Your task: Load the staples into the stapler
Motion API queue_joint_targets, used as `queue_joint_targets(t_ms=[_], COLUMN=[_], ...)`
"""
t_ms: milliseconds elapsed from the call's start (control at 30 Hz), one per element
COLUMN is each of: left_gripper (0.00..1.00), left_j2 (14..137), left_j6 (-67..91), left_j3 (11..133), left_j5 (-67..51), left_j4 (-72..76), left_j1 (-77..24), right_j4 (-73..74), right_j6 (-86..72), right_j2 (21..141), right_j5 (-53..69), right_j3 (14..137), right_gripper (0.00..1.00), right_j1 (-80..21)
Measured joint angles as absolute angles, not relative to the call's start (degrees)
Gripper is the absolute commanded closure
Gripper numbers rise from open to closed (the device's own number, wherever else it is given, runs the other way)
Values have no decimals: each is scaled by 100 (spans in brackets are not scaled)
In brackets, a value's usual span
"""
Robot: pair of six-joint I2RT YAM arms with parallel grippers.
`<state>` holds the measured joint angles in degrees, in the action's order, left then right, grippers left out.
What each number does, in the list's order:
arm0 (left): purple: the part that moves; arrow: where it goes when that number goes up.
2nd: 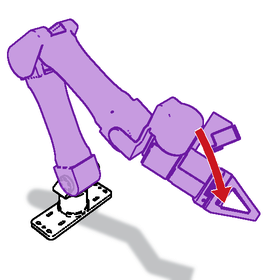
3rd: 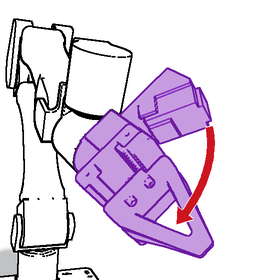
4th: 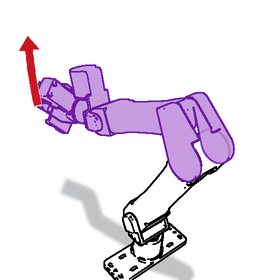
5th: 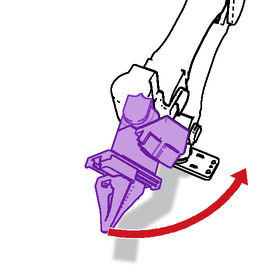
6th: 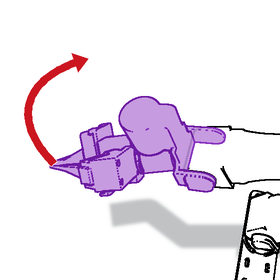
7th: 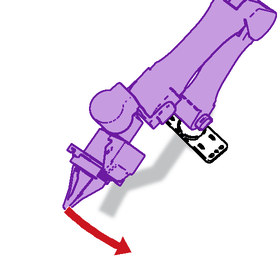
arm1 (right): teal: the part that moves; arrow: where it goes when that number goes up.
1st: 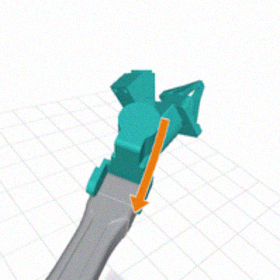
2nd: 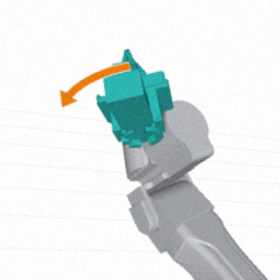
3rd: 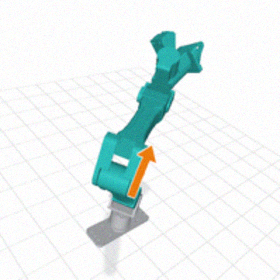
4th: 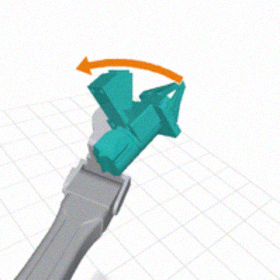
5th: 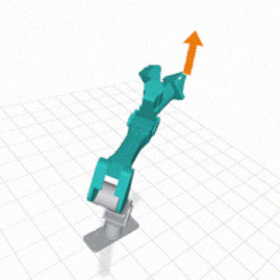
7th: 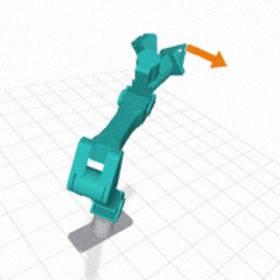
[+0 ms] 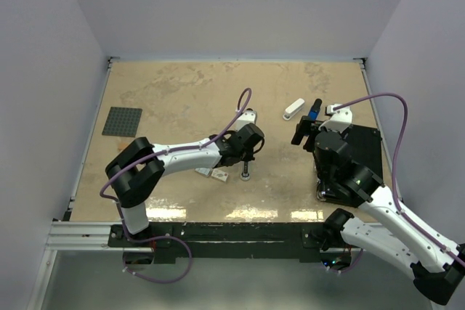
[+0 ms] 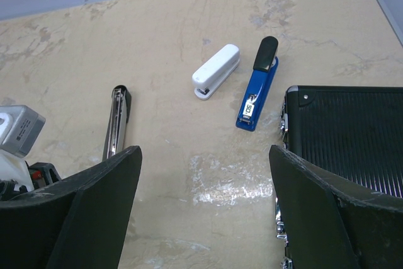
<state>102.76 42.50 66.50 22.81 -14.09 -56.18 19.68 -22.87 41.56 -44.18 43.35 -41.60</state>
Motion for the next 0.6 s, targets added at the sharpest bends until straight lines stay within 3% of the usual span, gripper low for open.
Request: queue_joint_targets(t_ms=[600], left_gripper=[100], left_j2=[10405], left_j6=[4294], left_j3=[6729], left_j5=[2423], left_j4=[-1542], left_j1=[-5638], right_j4=[1968], right_j6=[-2287], right_j2=[4156], right_j5=[-4418], right_j3=[4335], right_gripper=[13], right_j1=[-4160])
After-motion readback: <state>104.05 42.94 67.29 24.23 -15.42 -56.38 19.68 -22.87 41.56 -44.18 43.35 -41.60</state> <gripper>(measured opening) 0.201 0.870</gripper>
